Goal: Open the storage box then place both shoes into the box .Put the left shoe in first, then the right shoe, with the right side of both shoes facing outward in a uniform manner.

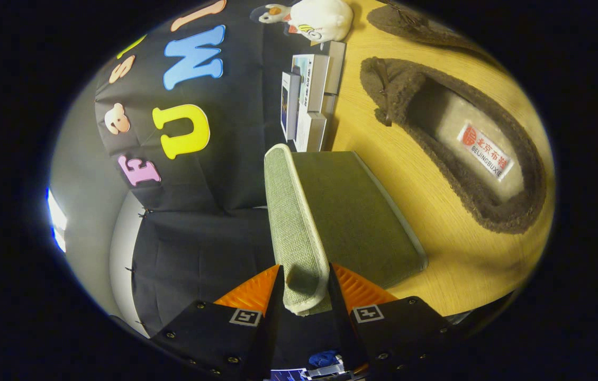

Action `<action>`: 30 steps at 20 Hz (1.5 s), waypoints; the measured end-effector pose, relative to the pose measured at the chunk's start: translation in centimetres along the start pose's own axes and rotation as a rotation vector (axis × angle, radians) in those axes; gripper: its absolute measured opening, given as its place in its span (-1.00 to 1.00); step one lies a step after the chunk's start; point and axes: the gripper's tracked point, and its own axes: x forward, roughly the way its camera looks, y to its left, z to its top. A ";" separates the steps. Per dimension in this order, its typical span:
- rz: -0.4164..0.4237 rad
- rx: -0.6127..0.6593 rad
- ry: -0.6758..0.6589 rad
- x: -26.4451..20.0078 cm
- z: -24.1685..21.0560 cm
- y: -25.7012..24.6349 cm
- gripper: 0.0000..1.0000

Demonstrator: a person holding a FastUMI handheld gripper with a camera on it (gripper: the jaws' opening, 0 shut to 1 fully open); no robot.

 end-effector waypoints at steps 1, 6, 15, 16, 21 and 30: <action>0.004 0.014 -0.012 -1.6 0.6 0.8 -0.77; 0.001 -0.134 0.002 -2.0 0.1 2.1 -1.00; 0.039 -0.370 0.021 -1.2 -1.8 11.6 -1.00; 0.040 -0.395 0.025 -0.8 -2.1 12.4 -1.00; 0.053 -0.490 0.040 0.6 -4.8 16.2 -1.00; 0.008 -0.628 0.058 5.1 -9.4 18.9 -1.00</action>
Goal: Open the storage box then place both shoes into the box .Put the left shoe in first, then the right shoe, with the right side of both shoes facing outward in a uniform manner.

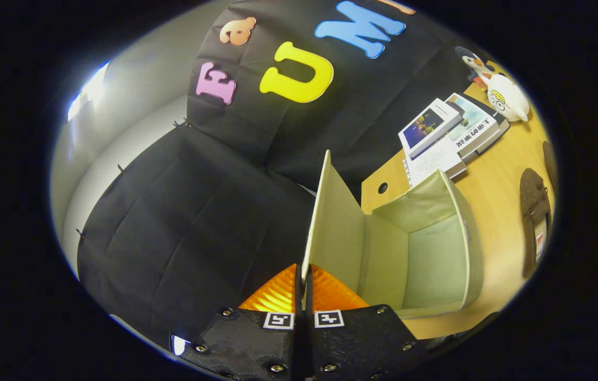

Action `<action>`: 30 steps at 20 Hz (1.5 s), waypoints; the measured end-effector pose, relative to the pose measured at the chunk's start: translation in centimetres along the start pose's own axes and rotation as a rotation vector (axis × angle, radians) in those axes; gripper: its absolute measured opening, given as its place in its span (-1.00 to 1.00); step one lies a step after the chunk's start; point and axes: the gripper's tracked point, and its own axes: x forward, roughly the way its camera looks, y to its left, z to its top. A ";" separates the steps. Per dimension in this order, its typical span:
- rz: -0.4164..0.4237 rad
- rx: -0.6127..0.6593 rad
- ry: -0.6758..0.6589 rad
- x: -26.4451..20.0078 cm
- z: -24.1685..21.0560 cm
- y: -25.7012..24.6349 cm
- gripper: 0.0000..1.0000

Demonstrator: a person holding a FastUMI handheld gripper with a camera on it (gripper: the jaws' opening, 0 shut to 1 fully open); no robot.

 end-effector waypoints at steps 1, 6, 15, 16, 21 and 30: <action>-0.007 -0.014 0.002 0.6 -0.4 0.5 -1.00; -0.016 -0.094 0.025 3.5 -2.3 2.9 -1.00; 0.025 -0.235 0.121 8.0 -6.0 5.7 -0.39; 0.025 -0.249 0.124 8.2 -5.9 5.7 -0.10; -0.037 -0.340 0.086 7.3 -4.3 4.4 0.92; -0.214 -0.546 -0.004 1.4 2.1 -1.9 0.92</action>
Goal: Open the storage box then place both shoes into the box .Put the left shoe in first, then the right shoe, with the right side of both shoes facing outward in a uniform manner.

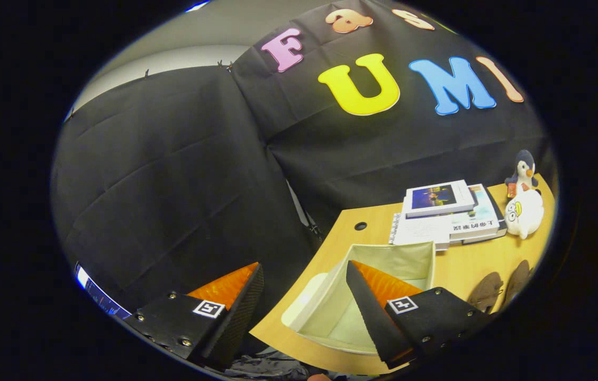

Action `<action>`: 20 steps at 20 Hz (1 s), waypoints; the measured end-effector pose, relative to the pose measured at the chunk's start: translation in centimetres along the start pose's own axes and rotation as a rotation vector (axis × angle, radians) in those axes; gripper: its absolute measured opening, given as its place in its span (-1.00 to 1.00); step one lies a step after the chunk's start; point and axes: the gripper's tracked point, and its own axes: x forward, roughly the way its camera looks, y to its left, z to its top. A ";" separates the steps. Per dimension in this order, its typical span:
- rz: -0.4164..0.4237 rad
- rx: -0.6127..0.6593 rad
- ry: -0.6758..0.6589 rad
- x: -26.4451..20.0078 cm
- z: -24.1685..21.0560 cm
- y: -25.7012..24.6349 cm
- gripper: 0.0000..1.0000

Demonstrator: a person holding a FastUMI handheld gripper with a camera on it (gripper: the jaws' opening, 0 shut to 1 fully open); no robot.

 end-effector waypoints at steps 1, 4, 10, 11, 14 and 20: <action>-0.017 -0.003 0.003 -0.6 0.1 -1.1 0.92; -0.067 -0.006 -0.002 -2.2 0.8 -4.7 0.93; -0.182 0.005 0.001 -4.7 1.0 -12.9 0.93; -0.205 0.004 0.006 -5.1 0.8 -14.2 0.93; -0.264 0.005 0.016 -6.2 0.0 -18.1 0.92; -0.350 0.023 0.057 -7.6 -3.3 -23.8 0.93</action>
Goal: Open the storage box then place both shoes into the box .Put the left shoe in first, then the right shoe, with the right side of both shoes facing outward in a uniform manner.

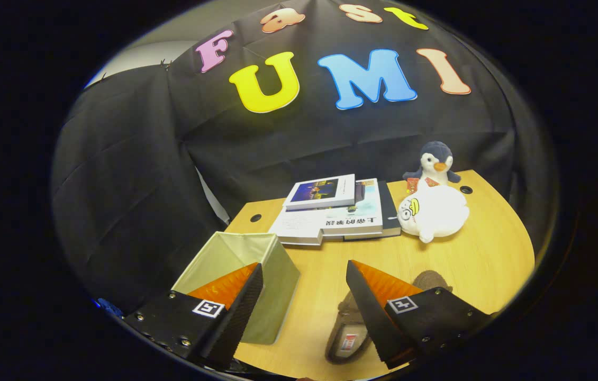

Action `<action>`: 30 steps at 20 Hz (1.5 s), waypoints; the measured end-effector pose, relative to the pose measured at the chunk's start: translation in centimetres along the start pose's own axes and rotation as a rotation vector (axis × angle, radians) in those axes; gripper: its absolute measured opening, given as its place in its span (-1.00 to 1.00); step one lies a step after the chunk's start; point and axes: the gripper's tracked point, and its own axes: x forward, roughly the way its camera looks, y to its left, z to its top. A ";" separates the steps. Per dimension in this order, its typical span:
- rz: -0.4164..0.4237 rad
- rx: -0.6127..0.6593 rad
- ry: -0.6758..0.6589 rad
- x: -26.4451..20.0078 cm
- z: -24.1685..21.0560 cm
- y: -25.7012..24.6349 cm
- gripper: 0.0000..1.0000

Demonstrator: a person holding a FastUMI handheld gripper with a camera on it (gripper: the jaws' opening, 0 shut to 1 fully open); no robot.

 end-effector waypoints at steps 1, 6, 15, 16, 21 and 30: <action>-0.014 0.000 0.011 0.1 -0.7 -0.7 0.93; -0.077 0.011 0.079 0.9 -4.5 -4.3 0.93; -0.130 0.040 0.218 1.8 -11.0 -8.0 0.93; -0.133 0.043 0.235 2.0 -11.7 -8.2 0.94; -0.151 0.045 0.323 2.8 -15.0 -9.4 0.90; -0.193 0.024 0.424 4.2 -17.7 -10.2 0.56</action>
